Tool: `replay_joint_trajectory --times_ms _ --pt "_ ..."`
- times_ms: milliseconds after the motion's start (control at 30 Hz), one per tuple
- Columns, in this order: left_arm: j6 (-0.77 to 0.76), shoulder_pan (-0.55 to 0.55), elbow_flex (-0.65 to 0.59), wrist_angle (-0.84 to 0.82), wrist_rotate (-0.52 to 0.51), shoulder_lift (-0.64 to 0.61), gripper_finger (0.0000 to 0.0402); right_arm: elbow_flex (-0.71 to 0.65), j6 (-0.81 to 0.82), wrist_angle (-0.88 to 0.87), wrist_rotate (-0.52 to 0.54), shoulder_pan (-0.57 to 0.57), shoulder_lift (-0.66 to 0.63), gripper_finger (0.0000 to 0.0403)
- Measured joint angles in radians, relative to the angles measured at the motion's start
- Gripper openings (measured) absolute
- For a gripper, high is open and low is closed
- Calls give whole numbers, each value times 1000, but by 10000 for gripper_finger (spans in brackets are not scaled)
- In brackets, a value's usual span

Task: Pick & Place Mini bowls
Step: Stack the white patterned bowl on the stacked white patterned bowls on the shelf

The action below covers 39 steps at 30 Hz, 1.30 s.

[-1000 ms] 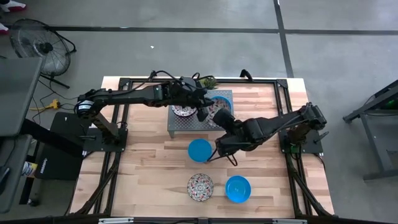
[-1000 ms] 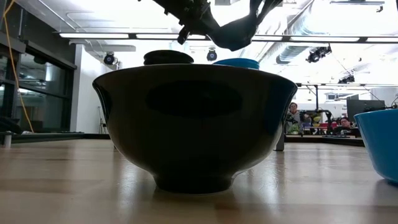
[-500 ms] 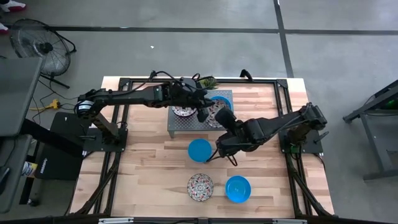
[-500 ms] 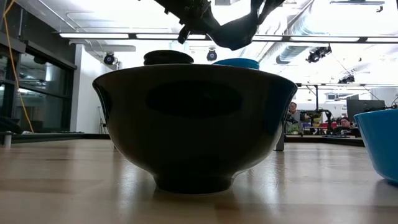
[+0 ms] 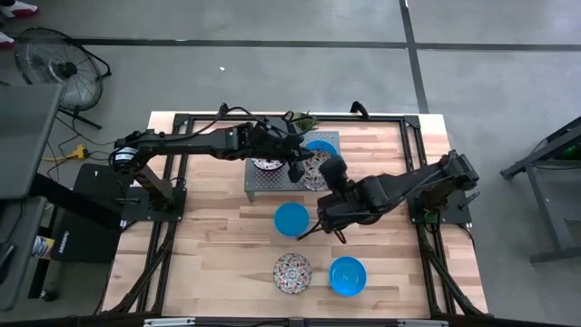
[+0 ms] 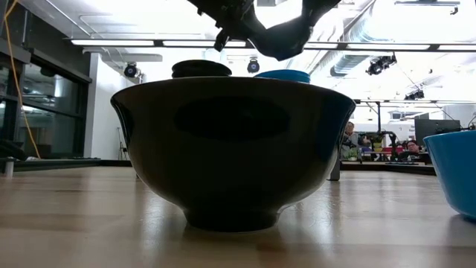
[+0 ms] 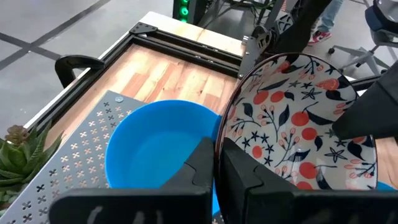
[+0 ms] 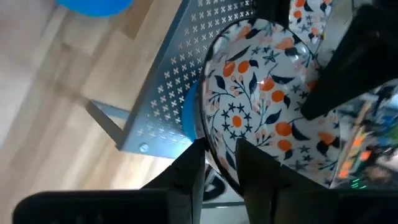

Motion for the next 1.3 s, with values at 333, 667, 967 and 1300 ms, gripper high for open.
replay_joint_trajectory --times_ms 333,667,967,1300 --pt "0 2 0 -1 -5 0 3 1 175 -2 -91 -6 -20 153" --pt "0 3 1 0 -12 0 3 -1 262 -13 -87 -2 -29 258" --pt "43 5 61 -101 -11 -13 3 -3 409 -37 -51 -2 -119 266" --pt "131 18 286 -428 -40 -17 2 -2 676 -73 -29 -11 -234 266"
